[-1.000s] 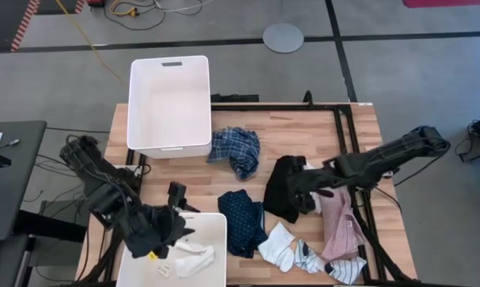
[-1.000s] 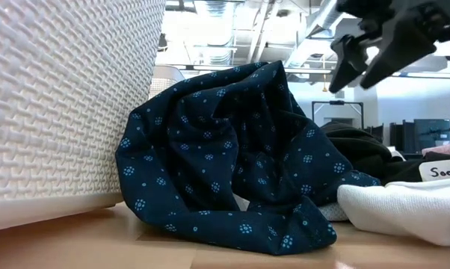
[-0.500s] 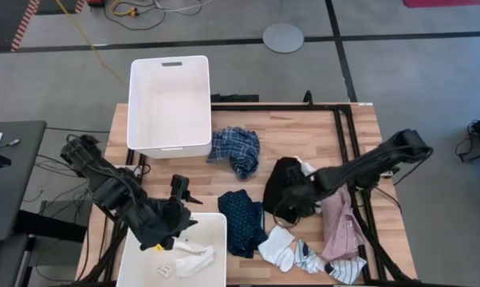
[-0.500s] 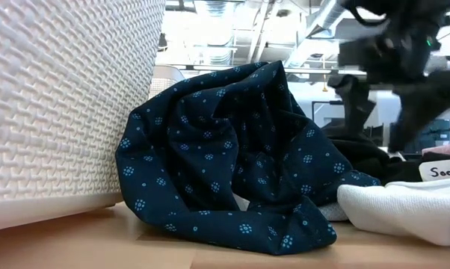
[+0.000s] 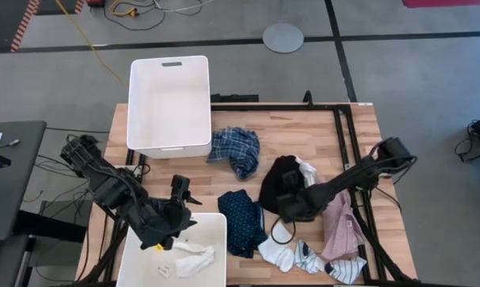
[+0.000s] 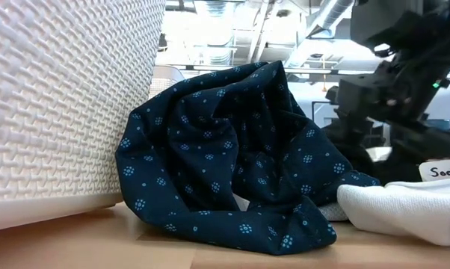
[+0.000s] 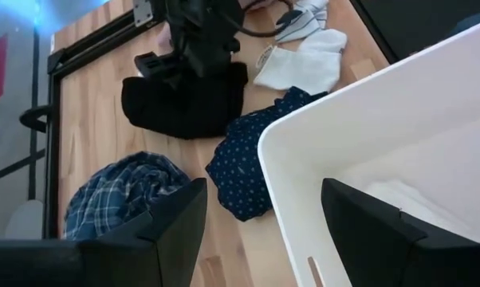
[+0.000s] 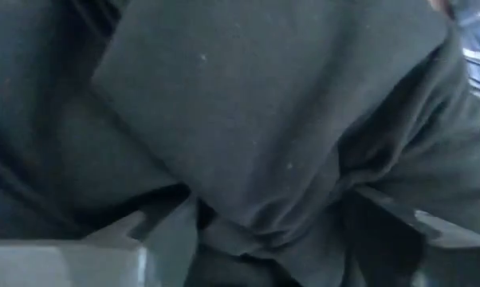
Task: Sort clothes
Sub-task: Put the black jacket into the top white bin
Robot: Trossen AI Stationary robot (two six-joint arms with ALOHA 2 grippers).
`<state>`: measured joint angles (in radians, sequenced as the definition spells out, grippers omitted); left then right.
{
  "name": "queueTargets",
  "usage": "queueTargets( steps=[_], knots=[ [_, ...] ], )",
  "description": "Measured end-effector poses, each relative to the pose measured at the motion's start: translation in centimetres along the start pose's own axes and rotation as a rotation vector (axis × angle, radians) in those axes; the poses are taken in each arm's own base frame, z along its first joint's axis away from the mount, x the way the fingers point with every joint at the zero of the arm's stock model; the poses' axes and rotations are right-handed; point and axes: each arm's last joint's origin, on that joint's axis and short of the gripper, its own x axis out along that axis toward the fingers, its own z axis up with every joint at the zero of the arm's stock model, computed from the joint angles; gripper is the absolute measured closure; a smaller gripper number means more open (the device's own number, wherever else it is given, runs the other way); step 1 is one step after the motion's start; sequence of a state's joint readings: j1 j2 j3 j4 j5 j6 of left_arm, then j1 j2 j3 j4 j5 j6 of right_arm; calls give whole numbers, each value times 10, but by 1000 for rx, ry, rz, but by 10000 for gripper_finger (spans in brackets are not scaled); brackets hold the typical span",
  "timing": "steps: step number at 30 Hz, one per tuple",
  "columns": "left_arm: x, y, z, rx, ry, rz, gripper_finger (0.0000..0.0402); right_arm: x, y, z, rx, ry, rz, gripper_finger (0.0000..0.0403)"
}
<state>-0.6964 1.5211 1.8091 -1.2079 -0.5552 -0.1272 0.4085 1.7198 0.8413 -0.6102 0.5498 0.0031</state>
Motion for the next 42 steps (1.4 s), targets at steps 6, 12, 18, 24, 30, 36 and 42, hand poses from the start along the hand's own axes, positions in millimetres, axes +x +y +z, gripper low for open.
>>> queueTargets(
  steps=[6, 12, 18, 24, 30, 36, 42],
  knots=[
    [0, 0, 0, 1, 0, 0, 159, 9, -5, 4, 97, -6, -39, 274],
    [1, 1, 0, 3, 1, 6, 159, 10, -8, 4, 177, -11, -56, 383],
    [3, 5, 1, 8, 1, 44, 159, -6, -10, 3, 245, -71, -55, 391],
    [5, 10, 1, 15, 6, 68, 159, -35, -15, -3, 306, -158, -40, 394],
    [5, 10, 1, 30, 8, 68, 159, -56, -20, -9, 339, -223, -65, 394],
    [7, 12, 1, 51, 11, 82, 159, -73, -31, -14, 389, -294, -94, 394],
    [10, 17, 4, 65, -6, 99, 159, -91, -39, -21, 430, -377, -123, 394]
  ],
)
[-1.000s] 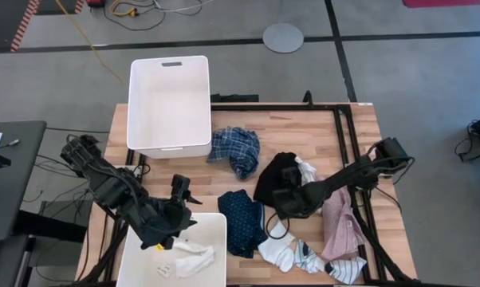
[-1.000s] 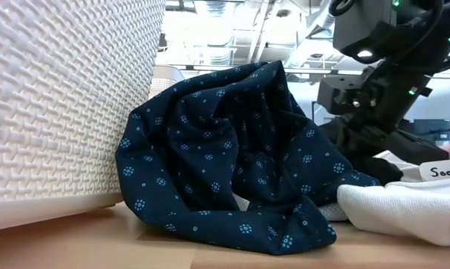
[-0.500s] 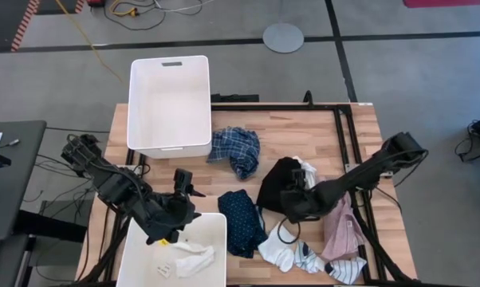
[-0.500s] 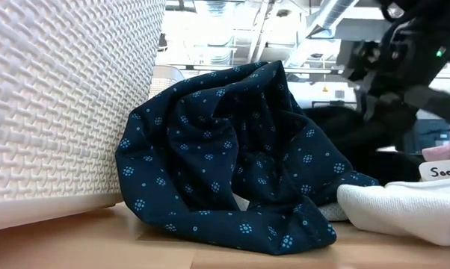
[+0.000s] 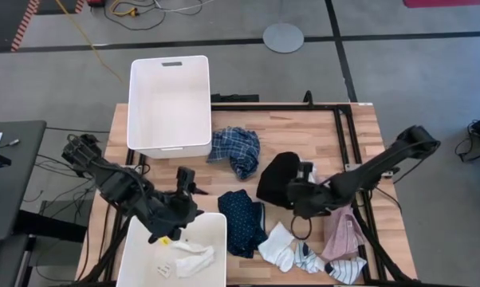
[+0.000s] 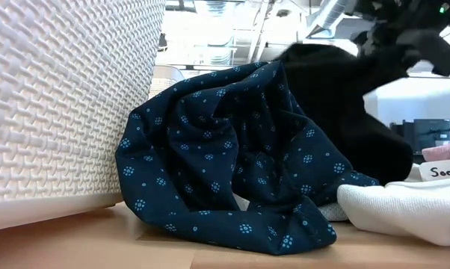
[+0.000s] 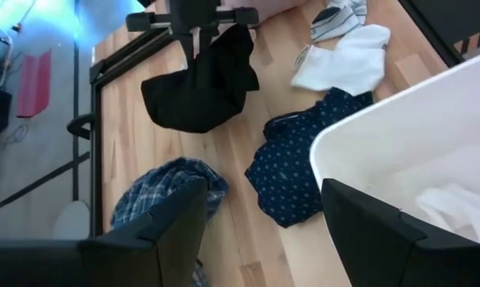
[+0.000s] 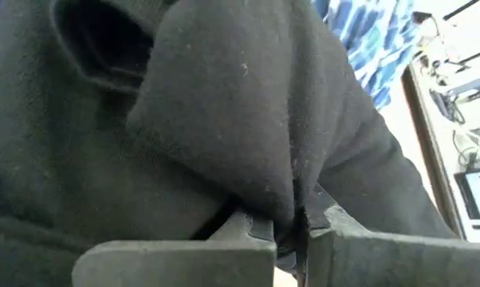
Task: Sort clothes
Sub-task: Put the black jacket into the top white bin
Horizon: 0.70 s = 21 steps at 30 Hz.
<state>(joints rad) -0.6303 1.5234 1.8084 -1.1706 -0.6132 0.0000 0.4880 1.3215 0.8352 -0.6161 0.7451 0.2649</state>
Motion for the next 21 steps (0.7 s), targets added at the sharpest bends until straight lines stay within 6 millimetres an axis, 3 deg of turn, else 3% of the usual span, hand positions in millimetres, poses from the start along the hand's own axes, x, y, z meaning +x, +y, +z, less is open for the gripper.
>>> queueTargets(
  steps=[21],
  knots=[
    [20, 39, 20, 43, -160, 67, 159, -69, -16, 27, 91, -458, 69, 394]
  ],
)
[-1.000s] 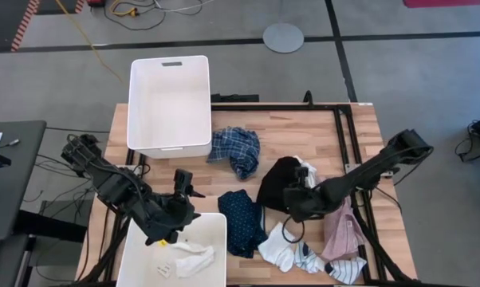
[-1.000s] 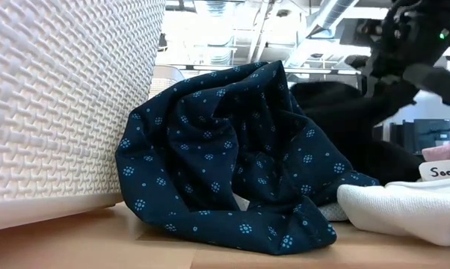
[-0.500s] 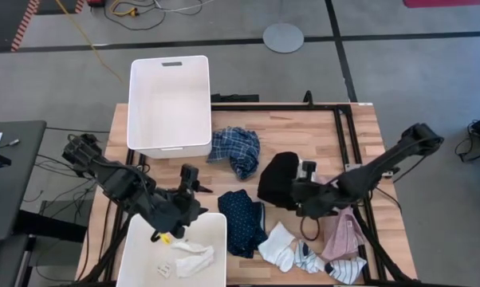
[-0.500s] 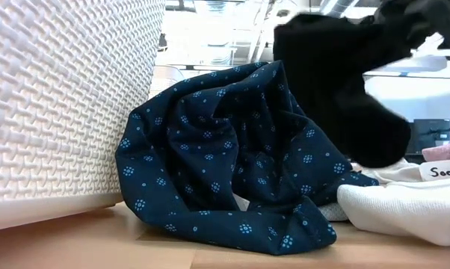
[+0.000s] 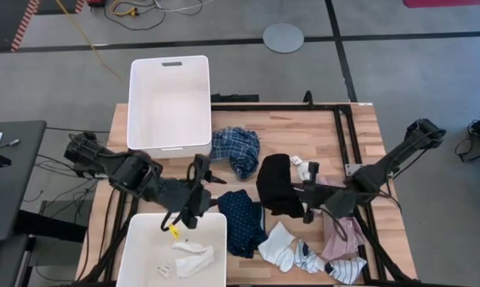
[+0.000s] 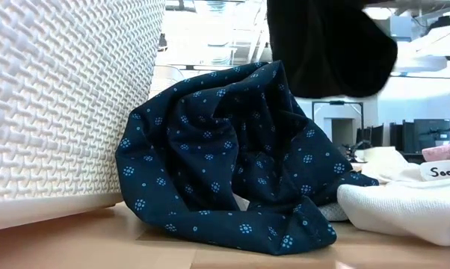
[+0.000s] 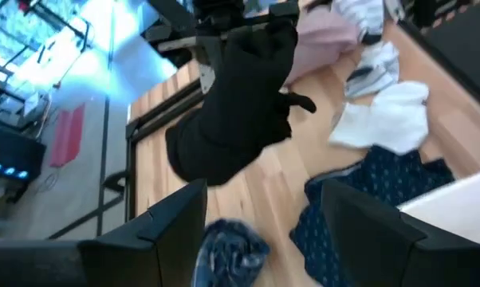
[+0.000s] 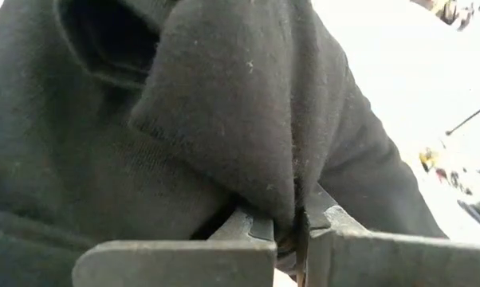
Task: Sort clothes
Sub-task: Put the black jacket into the top white bin
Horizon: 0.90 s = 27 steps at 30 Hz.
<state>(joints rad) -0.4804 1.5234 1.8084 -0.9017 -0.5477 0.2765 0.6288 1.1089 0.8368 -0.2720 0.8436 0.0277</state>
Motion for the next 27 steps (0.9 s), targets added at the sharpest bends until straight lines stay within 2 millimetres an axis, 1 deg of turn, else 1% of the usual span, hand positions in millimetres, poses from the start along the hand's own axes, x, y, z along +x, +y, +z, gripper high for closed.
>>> queueTargets(
  steps=[6, 8, 13, 16, 18, 23, 27],
  knots=[
    [8, 15, 4, 9, -70, 6, 157, -12, -5, 20, -5, -160, 12, 397],
    [10, 20, 5, 13, -89, -4, 150, -16, -6, 25, -6, -205, 14, 398],
    [24, 26, 3, 7, -135, -6, 101, -25, -9, 33, -7, -276, 18, 400],
    [33, 30, 0, 3, -174, -22, 71, -26, -9, 36, -2, -301, 14, 402],
    [40, 34, -1, -4, -204, -13, 59, -26, -10, 39, 11, -325, 11, 402],
    [55, 46, -7, -43, -283, -18, 52, -30, -12, 48, 8, -398, -5, 402],
    [63, 54, -10, -66, -328, 1, 52, -33, -14, 54, -1, -472, 28, 402]
  ],
)
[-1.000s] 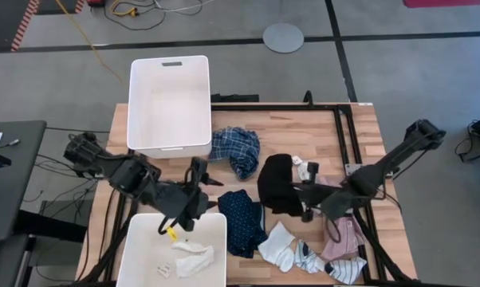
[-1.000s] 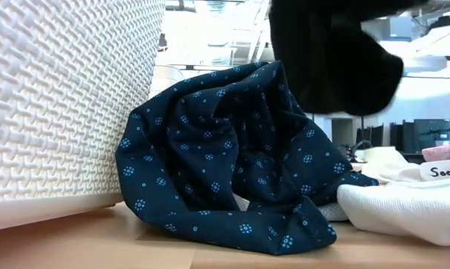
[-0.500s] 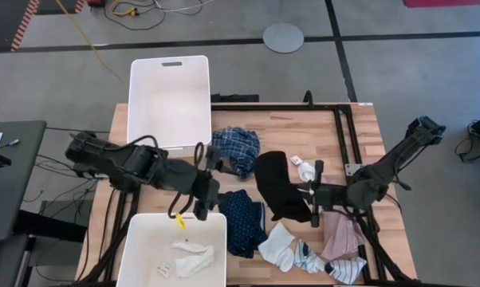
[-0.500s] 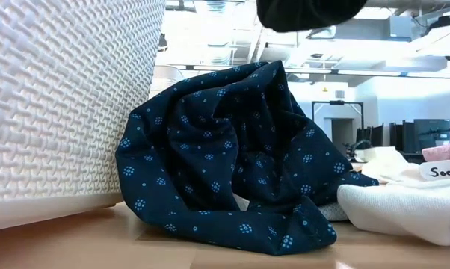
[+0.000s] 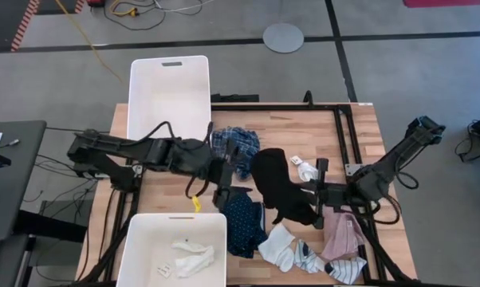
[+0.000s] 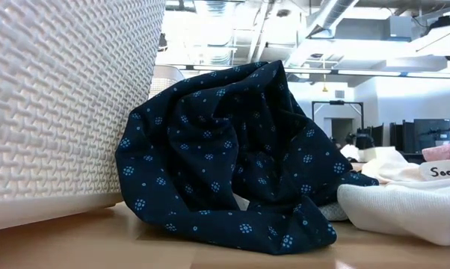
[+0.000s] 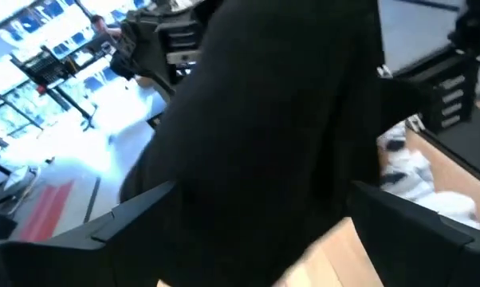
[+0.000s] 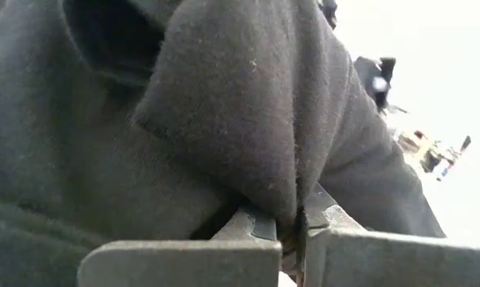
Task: Sort clothes
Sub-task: Put the black jacket into the top white bin
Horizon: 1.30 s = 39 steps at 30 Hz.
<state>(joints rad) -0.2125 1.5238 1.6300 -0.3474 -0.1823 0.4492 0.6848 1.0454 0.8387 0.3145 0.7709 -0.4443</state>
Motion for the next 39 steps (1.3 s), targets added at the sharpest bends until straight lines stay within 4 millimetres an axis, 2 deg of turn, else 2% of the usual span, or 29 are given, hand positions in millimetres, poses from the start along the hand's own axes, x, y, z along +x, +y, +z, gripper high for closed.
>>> queueTargets(
  steps=[4, 15, 26, 33, 39],
  knots=[
    [8, 8, -1, -25, -52, 16, 52, 4, -3, 0, 0, -27, 25, 402],
    [44, 5, -18, -73, -56, -47, 52, 15, -10, -4, 5, -80, 125, 402],
    [46, 6, -12, -88, -184, -161, 53, 18, -12, -9, 21, -63, 179, 402],
    [46, 8, -11, -131, -225, -218, 84, 22, -12, -14, 1, -26, 175, 402],
    [46, 9, -12, -142, -226, -230, 146, 28, -9, -19, -31, -5, 164, 399]
  ],
)
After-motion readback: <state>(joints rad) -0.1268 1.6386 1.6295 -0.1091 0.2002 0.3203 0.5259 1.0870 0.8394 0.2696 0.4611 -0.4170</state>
